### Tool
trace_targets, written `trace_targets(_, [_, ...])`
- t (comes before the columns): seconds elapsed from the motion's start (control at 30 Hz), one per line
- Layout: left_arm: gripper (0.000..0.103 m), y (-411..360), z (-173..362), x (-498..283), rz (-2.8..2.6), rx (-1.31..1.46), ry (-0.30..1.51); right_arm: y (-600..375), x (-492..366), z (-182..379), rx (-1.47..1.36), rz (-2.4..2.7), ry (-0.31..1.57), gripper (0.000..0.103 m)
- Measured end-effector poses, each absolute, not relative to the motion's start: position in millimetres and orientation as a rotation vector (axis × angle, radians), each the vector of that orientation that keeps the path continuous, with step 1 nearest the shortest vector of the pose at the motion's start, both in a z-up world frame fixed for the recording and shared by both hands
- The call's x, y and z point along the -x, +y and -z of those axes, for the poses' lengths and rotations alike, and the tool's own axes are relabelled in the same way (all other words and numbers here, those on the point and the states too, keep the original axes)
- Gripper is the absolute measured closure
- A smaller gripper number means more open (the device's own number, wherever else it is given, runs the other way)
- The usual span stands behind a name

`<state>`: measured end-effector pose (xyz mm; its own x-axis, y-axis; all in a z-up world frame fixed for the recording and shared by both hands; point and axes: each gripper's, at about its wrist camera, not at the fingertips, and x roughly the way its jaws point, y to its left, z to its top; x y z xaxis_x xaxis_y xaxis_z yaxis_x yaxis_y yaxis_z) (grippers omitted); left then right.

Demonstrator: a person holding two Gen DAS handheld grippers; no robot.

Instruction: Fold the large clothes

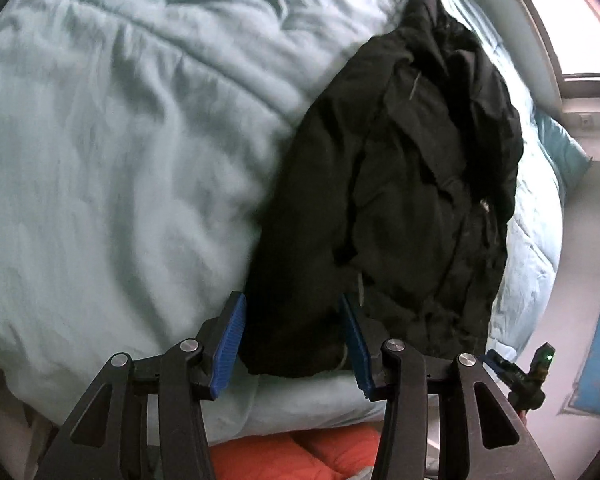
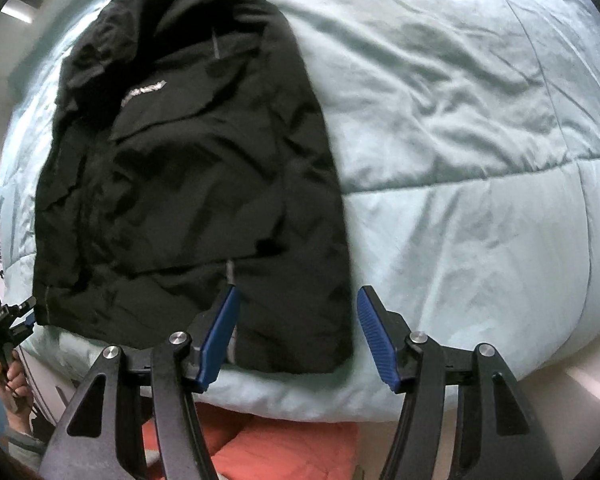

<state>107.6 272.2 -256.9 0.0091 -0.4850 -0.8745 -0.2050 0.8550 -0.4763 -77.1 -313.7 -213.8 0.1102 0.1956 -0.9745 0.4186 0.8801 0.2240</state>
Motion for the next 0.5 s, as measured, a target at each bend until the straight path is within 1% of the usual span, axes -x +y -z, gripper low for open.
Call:
trace_targets(0.17, [0.049, 271.4, 270.4, -99.2, 0.254, 0.581, 1.592, -316.3, 87.4, 231.4, -0.554, 0.18, 1.508, 0.039])
trace_targets(0.43, [0.049, 270.6, 279.8, -100.6, 0.253, 0.582, 1.595, -313.4, 92.6, 256.5, -0.657, 0.164, 1.509, 0.039])
trace_targets(0.47, [0.049, 269.2, 278.3, -100.6, 0.257, 0.571, 1.587, -313.5, 92.2, 256.1, -0.686, 0.162, 1.497, 0.041])
trace_targets(0.5, [0.05, 267.3, 275.1, -100.3, 0.273, 0.563, 1.575, -312.4, 91.5, 253.9, -0.69, 0.162, 1.486, 0.046])
